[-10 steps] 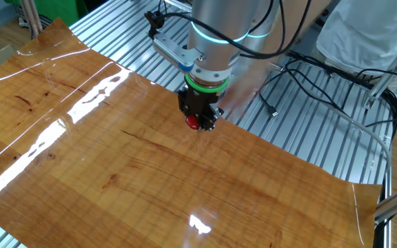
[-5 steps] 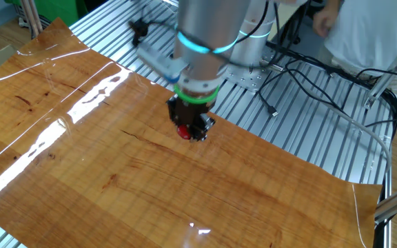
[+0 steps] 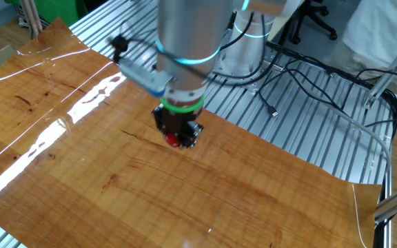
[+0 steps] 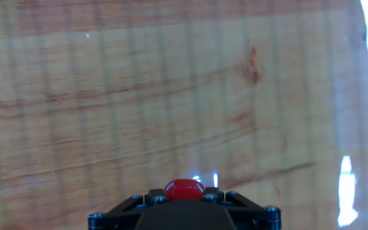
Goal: Receive something handed over by a human
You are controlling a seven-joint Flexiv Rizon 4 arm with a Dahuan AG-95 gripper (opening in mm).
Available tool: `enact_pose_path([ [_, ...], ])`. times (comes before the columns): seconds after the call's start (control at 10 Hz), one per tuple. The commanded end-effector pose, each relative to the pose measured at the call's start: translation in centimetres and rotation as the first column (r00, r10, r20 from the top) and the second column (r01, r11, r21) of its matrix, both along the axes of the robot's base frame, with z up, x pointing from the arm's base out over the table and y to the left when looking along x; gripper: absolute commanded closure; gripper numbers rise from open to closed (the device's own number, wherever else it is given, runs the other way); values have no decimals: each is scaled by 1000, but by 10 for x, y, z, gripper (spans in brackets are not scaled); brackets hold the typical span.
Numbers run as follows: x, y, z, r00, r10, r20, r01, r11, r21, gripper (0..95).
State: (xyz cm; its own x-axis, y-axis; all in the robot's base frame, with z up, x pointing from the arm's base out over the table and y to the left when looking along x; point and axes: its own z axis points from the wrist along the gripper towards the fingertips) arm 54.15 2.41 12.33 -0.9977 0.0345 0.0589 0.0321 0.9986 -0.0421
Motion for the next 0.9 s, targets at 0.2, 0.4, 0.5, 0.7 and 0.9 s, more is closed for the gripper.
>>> enact_pose_path([
  [0.2,5,-6,-16,999,44,1,-44,999,6,950],
  [0.4,6,-7,-21,999,40,0,-40,999,6,950],
  [0.5,6,-7,-26,1000,18,-2,-18,1000,5,760],
  [0.7,6,-6,-31,1000,13,-2,-13,1000,6,760],
  [0.9,6,-6,-32,1000,7,-9,-7,1000,7,570],
])
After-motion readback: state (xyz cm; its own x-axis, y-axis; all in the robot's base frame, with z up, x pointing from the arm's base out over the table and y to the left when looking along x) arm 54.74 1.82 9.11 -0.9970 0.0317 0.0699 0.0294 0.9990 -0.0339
